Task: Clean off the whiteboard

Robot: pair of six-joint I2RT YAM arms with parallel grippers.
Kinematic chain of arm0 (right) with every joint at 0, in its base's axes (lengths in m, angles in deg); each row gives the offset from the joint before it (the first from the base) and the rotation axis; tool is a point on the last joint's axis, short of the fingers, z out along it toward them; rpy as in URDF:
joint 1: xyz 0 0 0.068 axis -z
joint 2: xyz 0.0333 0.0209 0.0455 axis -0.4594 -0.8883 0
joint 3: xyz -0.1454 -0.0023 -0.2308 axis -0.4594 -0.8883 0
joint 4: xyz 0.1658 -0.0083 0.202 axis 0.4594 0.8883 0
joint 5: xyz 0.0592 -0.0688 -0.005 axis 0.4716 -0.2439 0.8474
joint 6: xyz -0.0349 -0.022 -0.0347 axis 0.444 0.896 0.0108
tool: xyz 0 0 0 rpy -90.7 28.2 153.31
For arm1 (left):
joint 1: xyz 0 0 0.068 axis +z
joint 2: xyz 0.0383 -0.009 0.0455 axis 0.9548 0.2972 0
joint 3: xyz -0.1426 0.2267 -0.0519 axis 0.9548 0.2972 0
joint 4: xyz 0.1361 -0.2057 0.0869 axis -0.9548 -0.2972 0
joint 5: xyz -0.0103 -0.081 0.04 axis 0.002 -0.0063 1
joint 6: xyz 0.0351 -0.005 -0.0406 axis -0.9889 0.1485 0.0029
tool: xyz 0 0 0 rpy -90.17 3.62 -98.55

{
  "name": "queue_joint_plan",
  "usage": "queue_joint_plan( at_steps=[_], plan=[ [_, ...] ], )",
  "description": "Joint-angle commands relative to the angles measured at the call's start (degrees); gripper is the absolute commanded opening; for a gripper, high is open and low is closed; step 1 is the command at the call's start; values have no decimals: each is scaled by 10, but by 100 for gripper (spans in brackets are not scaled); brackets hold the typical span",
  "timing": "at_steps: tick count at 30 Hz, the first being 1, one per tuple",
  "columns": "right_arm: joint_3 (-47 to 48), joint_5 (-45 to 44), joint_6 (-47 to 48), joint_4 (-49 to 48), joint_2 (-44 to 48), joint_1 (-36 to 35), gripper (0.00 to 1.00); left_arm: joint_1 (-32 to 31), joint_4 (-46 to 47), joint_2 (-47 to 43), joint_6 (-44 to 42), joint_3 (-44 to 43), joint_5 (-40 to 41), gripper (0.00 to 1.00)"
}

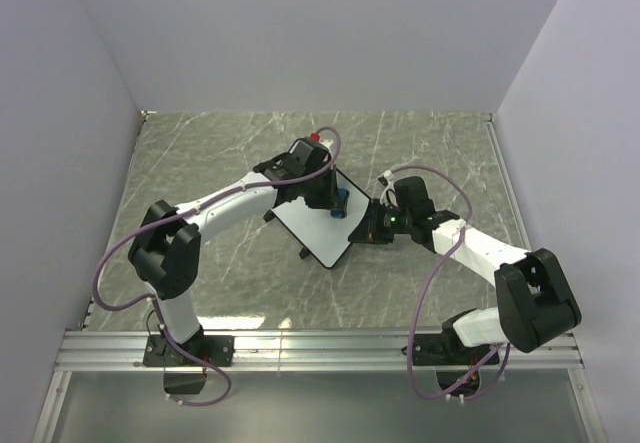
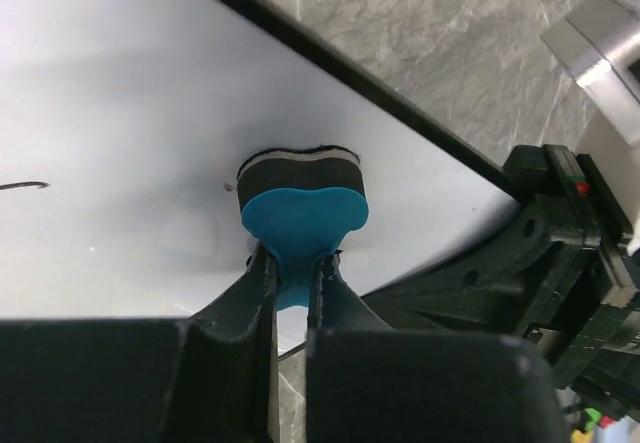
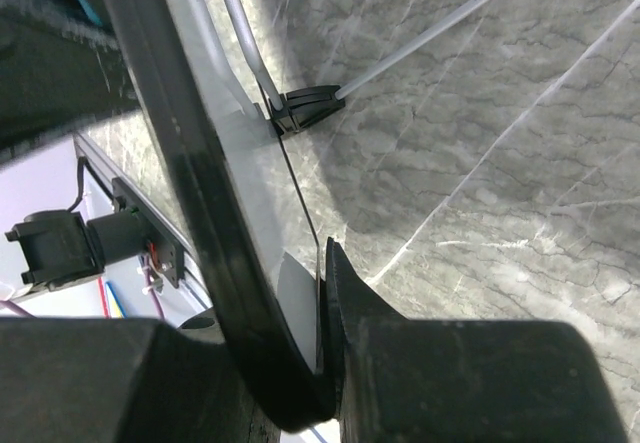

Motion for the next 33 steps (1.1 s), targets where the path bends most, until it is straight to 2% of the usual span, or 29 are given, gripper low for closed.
queue_joint_plan(
  at_steps=[1, 3, 7, 10, 13, 21, 25, 30, 33],
  plan=[
    [16, 14, 9, -6, 3, -20, 0, 51, 28, 5, 2, 34, 11, 0],
    [15, 13, 9, -5, 4, -20, 0, 75, 36, -3, -2, 66, 12, 0],
    [13, 13, 7, -8, 2, -20, 0, 162, 41, -8, -7, 115, 11, 0],
    [15, 15, 7, -10, -4, -20, 0, 199, 38, 0, -21, 131, 10, 0],
    [22, 15, 8, -10, -10, -20, 0, 210, 36, 7, -32, 140, 13, 0],
    [38, 21, 5, -14, -33, -22, 0, 181, 58, -9, -15, 151, -23, 0],
    [44, 22, 6, -15, -42, -27, 0, 141, 54, -11, -20, 111, -38, 0],
    [52, 22, 11, -12, -55, -30, 0, 94, 34, 13, -32, 18, -54, 0],
    [58, 21, 12, -6, -55, -30, 0, 92, 19, 33, -36, -19, -60, 0]
  ],
)
